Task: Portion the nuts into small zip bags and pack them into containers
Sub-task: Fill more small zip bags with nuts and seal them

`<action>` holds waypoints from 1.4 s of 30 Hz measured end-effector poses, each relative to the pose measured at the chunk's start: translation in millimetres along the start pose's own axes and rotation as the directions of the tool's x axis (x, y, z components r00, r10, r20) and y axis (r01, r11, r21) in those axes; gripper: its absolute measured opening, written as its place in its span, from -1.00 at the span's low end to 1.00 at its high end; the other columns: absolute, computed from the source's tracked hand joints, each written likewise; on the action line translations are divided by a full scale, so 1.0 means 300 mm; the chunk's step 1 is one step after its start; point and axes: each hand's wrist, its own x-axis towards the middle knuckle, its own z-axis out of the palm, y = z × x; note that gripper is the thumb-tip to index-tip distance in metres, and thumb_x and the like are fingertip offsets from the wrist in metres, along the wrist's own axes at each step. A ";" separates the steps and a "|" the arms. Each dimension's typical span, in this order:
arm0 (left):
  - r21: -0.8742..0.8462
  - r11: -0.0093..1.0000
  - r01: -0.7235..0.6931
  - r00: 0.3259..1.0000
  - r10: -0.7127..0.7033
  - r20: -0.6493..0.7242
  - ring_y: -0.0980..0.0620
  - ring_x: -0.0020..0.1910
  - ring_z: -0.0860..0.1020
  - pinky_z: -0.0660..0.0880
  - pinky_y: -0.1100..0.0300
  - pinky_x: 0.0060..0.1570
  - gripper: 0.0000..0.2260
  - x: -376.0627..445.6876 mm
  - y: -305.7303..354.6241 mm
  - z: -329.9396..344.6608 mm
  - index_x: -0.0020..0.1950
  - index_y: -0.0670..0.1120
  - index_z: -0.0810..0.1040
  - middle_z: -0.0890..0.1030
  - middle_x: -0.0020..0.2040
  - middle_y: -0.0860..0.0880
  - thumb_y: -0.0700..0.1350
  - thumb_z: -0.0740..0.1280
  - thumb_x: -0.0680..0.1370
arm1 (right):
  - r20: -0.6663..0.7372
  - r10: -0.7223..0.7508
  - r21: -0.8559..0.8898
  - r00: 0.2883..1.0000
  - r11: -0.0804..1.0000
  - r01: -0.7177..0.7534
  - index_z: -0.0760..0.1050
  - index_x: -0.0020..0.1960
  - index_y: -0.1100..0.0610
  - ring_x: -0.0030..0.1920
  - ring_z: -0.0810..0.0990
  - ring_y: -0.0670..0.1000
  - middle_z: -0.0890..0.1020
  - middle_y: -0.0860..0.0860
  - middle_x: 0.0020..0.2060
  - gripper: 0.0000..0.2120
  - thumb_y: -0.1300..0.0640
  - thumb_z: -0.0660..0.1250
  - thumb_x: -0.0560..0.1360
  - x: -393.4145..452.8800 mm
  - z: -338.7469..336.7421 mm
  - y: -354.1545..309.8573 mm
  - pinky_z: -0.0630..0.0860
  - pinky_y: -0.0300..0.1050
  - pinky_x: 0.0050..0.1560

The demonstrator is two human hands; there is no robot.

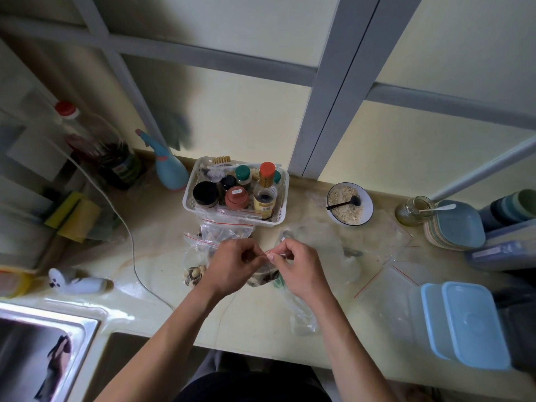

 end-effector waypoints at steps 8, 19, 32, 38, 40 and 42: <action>-0.236 0.969 0.076 0.994 -0.056 0.090 0.14 -0.39 0.46 0.40 0.27 -0.32 -0.84 -0.005 -0.004 -0.022 -0.22 0.00 0.62 0.58 -0.37 0.03 -0.17 0.47 0.54 | 0.125 0.056 0.319 0.991 0.943 -0.093 0.68 -0.06 0.06 -0.08 0.69 -0.01 0.74 0.00 -0.15 -0.96 0.15 0.51 0.50 0.007 -0.020 0.018 0.60 0.02 0.05; 0.037 0.999 -0.020 0.992 0.015 0.129 0.16 -0.35 0.54 0.38 0.37 -0.31 -0.82 -0.016 0.026 -0.019 -0.18 0.04 0.56 0.59 -0.38 0.12 0.06 0.39 0.59 | 0.170 0.067 0.468 0.983 0.872 -0.140 0.65 -0.07 0.27 -0.18 0.64 -0.06 0.72 0.05 -0.21 -0.91 0.29 0.39 0.59 -0.021 -0.020 0.008 0.55 -0.22 -0.06; 0.106 0.993 -0.055 0.998 0.050 0.048 0.09 -0.36 0.45 0.31 0.28 -0.32 -0.78 -0.011 -0.029 0.020 -0.24 -0.02 0.46 0.51 -0.41 0.04 -0.11 0.42 0.56 | -0.073 0.043 0.083 0.996 0.996 -0.037 0.60 -0.20 0.05 -0.28 0.61 -0.06 0.66 -0.07 -0.34 -0.87 0.19 0.43 0.52 -0.048 0.038 -0.012 0.58 -0.07 -0.18; 0.015 0.999 -0.038 0.998 0.037 0.050 0.06 -0.38 0.51 0.39 0.23 -0.33 -0.80 -0.036 -0.023 -0.004 -0.22 0.04 0.54 0.58 -0.39 0.03 0.05 0.43 0.56 | 0.087 0.068 0.338 0.994 0.936 -0.094 0.63 -0.12 0.09 -0.15 0.70 0.10 0.73 0.05 -0.20 -0.89 0.22 0.40 0.57 -0.043 0.002 -0.006 0.66 0.03 -0.02; 0.038 0.999 -0.026 0.998 0.024 0.058 0.14 -0.37 0.48 0.33 0.35 -0.36 -0.81 -0.048 -0.026 -0.023 -0.23 0.09 0.55 0.55 -0.38 0.09 0.10 0.47 0.52 | 0.084 0.075 0.383 0.994 0.918 -0.101 0.62 -0.09 0.16 -0.15 0.68 0.13 0.71 0.05 -0.21 -0.92 0.23 0.39 0.58 -0.047 -0.011 -0.004 0.63 0.02 -0.02; 0.016 1.000 0.004 0.999 -0.005 0.050 0.16 -0.37 0.49 0.32 0.35 -0.34 -0.83 -0.057 -0.047 -0.047 -0.22 0.05 0.61 0.57 -0.36 0.07 0.07 0.49 0.51 | 0.052 0.119 0.456 0.992 0.881 -0.129 0.61 -0.07 0.21 -0.20 0.66 0.05 0.66 0.05 -0.24 -0.93 0.26 0.39 0.59 -0.052 -0.025 0.002 0.61 -0.07 -0.07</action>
